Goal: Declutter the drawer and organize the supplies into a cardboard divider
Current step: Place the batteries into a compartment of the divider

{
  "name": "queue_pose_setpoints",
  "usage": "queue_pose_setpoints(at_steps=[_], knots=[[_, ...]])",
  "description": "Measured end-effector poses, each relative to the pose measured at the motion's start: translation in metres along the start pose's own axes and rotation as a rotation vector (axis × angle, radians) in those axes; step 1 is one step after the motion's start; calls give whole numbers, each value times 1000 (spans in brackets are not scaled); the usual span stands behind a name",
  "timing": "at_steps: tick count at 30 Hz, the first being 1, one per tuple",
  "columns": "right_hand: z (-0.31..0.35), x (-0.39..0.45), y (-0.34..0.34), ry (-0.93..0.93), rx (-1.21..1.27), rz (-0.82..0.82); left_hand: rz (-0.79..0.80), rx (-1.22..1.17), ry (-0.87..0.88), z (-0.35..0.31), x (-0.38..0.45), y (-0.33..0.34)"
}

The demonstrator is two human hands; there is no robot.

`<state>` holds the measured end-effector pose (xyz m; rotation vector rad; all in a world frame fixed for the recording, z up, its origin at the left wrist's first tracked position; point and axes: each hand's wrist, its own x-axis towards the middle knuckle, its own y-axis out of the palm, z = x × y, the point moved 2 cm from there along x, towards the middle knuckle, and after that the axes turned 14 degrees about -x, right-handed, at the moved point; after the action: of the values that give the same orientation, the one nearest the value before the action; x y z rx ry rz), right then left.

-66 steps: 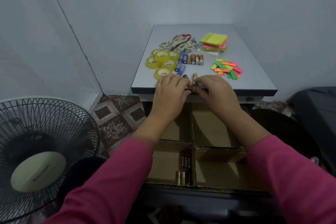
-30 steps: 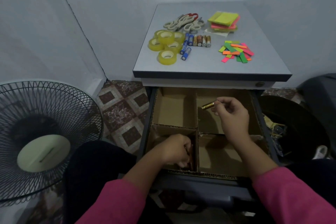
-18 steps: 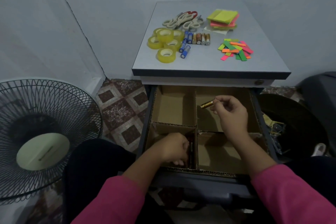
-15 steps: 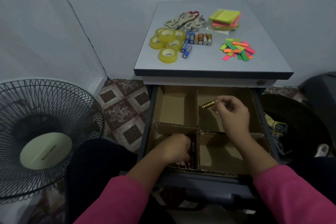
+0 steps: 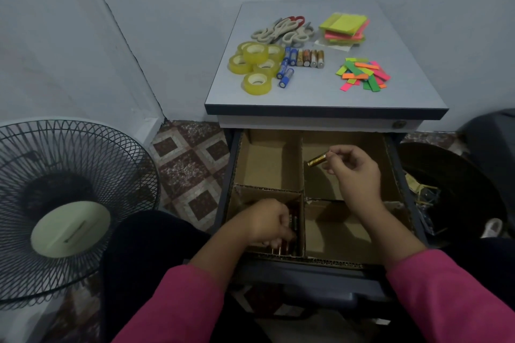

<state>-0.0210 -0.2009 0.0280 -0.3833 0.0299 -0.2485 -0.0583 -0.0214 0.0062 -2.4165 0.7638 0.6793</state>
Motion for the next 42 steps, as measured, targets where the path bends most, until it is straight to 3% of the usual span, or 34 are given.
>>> queue_pose_setpoints(at_steps=[3,6,9,12,16,22,34,42], knots=[[9,-4,0,-38,47,54,-26,-330,138,-4,-16,-26],[31,-14,0,-130,-13,172,-162,-840,411,-10,-34,-53],[54,-33,14,-110,-193,451,-429,-1230,598,0,-31,-71],[60,-52,43,-150,-591,740,-581,-1434,594,12,-21,-77],[51,-61,82,-312,-1002,870,-631,-1426,576,11,-21,-76],[33,-54,106,-303,-1211,933,-623,-1359,588,7,-23,-73],[28,-55,106,-345,-1281,882,-621,-1309,571,7,-23,-73],[58,-46,83,-369,-1131,822,-635,-1214,568,4,-24,-70]])
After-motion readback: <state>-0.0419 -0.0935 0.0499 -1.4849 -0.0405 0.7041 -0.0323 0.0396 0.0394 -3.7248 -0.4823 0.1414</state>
